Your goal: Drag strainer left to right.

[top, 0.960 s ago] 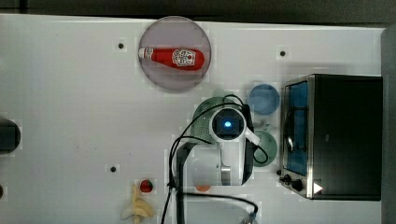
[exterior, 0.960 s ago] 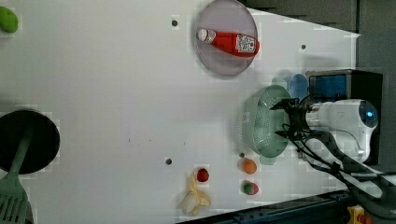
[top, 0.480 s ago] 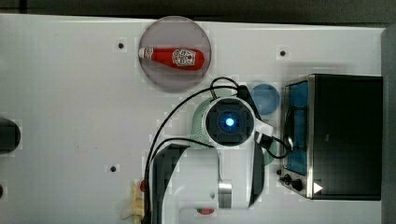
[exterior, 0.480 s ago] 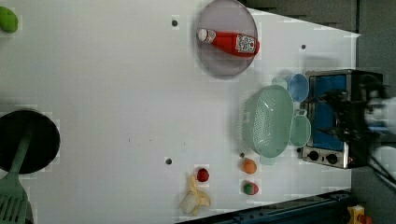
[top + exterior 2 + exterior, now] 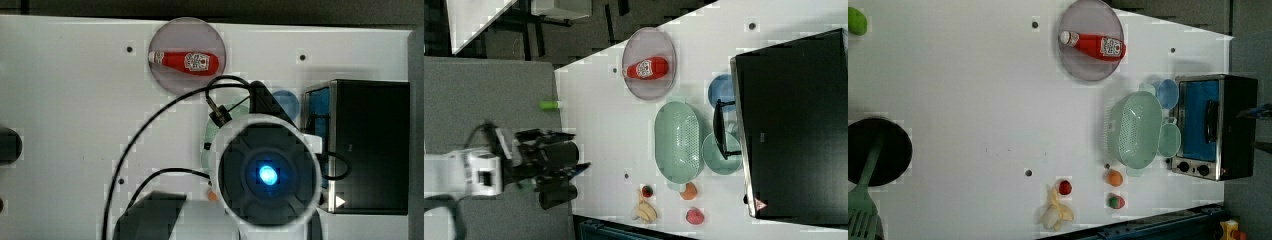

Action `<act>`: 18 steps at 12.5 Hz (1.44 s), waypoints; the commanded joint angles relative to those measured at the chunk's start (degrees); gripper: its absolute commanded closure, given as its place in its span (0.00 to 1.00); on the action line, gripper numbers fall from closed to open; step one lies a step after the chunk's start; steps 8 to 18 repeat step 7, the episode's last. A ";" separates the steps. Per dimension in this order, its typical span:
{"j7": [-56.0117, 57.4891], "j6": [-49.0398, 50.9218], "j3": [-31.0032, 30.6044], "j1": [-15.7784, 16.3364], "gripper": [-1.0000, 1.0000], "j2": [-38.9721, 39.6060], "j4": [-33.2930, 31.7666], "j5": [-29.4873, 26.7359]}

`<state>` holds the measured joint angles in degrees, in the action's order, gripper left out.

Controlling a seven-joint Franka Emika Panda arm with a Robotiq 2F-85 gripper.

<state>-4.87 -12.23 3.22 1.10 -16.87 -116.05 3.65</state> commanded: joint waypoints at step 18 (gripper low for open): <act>7.99 9.79 1.07 0.21 0.00 0.26 5.90 -0.79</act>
